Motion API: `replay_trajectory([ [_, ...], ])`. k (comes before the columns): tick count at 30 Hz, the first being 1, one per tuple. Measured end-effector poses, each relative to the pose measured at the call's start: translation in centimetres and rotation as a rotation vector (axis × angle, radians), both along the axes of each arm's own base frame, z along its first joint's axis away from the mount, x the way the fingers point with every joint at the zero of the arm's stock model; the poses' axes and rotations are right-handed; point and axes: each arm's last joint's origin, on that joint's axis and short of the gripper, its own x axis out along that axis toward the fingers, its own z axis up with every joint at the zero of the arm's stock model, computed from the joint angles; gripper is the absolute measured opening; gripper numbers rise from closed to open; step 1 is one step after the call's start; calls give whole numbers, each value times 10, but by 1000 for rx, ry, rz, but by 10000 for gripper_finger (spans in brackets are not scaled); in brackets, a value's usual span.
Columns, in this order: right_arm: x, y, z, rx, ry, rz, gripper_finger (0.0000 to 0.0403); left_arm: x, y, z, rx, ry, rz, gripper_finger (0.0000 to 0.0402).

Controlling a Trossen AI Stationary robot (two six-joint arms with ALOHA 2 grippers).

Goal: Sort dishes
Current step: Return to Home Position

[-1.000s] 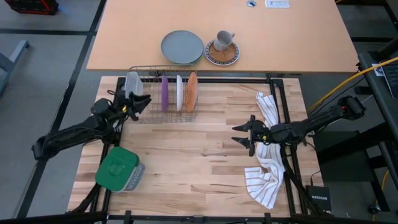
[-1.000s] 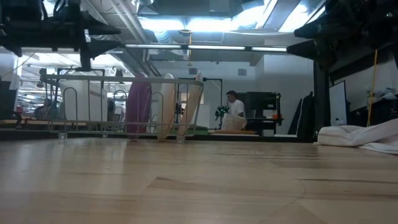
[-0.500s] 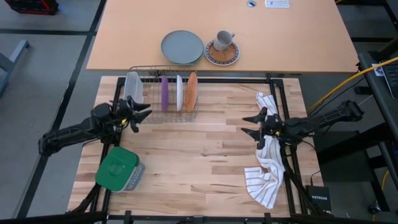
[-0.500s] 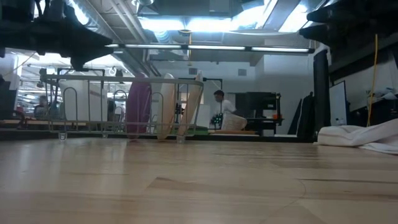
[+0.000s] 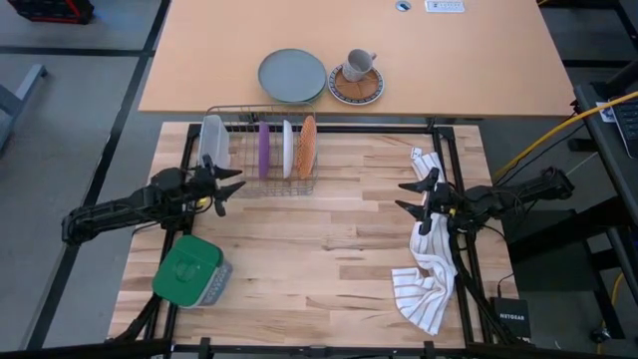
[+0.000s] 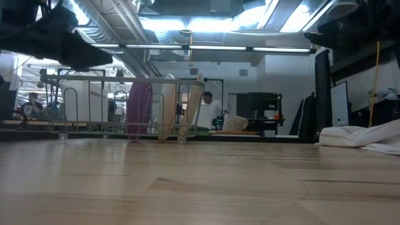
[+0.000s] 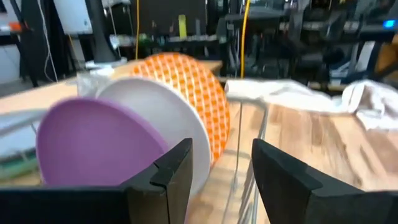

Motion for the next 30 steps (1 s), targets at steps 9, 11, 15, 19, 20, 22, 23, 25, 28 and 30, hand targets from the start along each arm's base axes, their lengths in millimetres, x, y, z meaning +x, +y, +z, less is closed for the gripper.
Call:
replay_trajectory([
  [9, -6, -3, -17, 137, -7, -56, 232, -1, 0, -10, -17, 110, 2, 155],
  [11, -5, -3, -28, 191, -31, -81, 232, -1, 0, -11, -3, 117, 1, 155],
  [15, -1, -3, -47, 292, -114, -87, 232, -1, 0, -10, -15, 111, -7, 155],
  [19, 0, -1, -49, 324, -156, -20, 232, -1, -1, -10, -29, 104, -35, 155],
  [20, 0, 0, -47, 327, -168, 2, 232, -1, -1, -10, -29, 102, -42, 155],
  [22, 0, 1, -47, 320, -164, 50, 232, 0, -2, -10, -29, 105, -48, 155],
  [23, 0, 2, -47, 319, -162, 74, 232, 0, -2, -11, -26, 108, -49, 155],
  [25, 0, 4, -47, 319, -155, 128, 232, -1, -2, -11, -38, 112, -49, 155],
  [28, 1, 5, -47, 319, -144, 196, 232, -1, -2, -14, -155, 94, -35, 155],
  [30, 1, 6, -47, 319, -139, 231, 232, -2, -2, -17, -235, 94, -23, 155],
])
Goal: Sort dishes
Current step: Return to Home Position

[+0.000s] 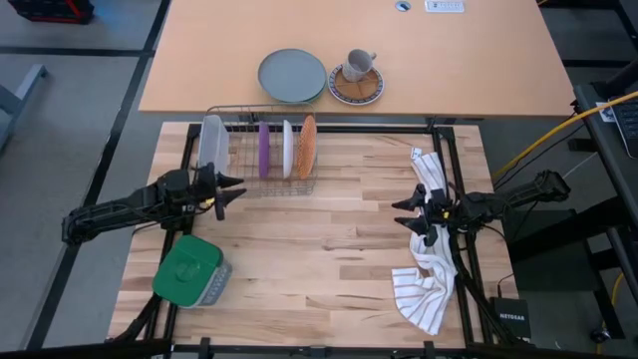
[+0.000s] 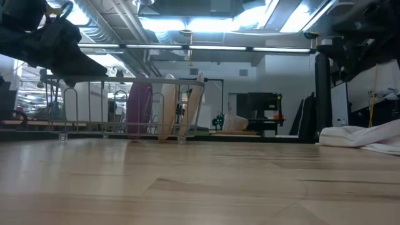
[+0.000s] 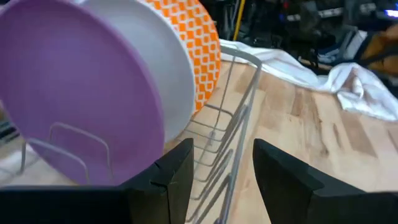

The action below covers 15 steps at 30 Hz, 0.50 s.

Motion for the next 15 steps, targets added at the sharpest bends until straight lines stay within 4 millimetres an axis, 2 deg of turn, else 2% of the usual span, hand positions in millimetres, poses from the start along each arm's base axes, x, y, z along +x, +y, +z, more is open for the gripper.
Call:
replay_trajectory([
  [7, 0, 1, -2, -11, 22, 37, 232, -2, 0, -4, -218, -21, 62, 155],
  [15, 0, 1, -3, -13, 29, 32, 232, -1, 0, -2, -50, 7, 8, 155],
])
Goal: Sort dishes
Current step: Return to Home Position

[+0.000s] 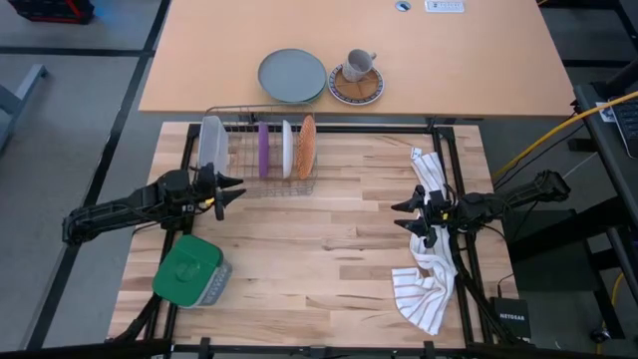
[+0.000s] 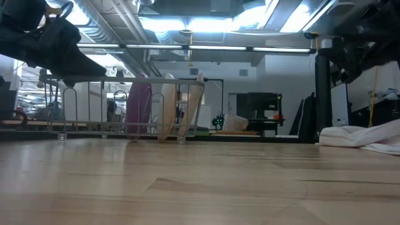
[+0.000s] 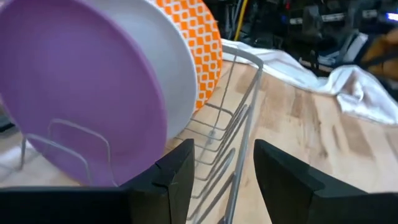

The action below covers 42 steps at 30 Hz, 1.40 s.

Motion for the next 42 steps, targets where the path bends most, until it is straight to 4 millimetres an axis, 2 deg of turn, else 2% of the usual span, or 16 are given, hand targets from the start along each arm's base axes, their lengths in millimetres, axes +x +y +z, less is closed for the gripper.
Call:
replay_trajectory([
  [9, 0, 0, 0, 5, 2, -10, 232, 0, 0, 0, 105, 38, -28, 155],
  [21, 0, 0, -3, 21, 26, 4, 232, 0, 0, 0, 107, 35, -25, 155],
  [30, 0, 0, -15, 108, 150, 1, 232, 0, 0, 0, 108, 33, -24, 155],
  [42, 0, 0, -15, 106, 154, 1, 232, 0, 0, 0, 108, 33, -24, 155],
])
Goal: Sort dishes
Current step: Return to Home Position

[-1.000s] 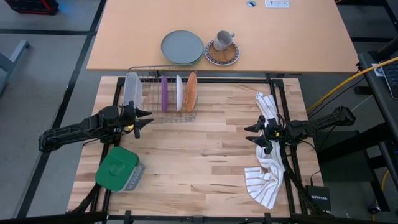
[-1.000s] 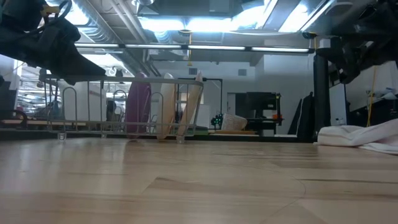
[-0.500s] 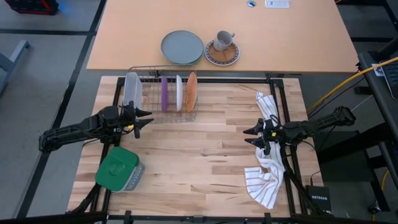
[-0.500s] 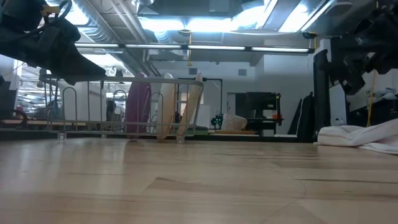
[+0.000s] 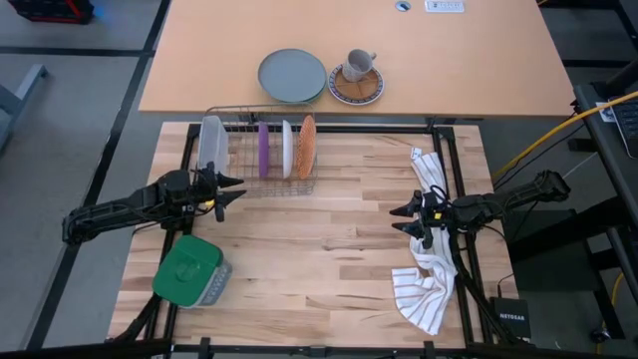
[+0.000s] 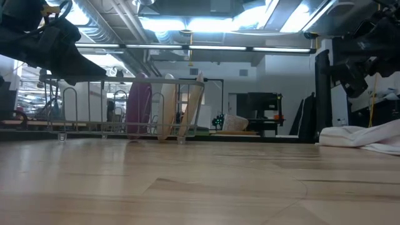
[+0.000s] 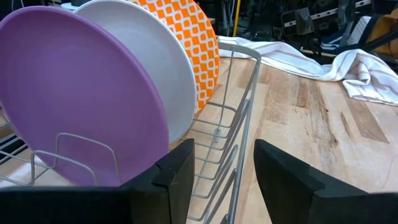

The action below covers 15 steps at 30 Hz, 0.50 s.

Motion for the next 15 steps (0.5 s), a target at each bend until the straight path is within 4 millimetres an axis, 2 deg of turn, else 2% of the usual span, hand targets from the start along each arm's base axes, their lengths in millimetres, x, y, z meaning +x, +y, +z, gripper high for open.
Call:
replay_trajectory([
  [15, 0, 0, 0, -2, 4, 0, 232, 0, 0, 0, 0, 0, 0, 155],
])
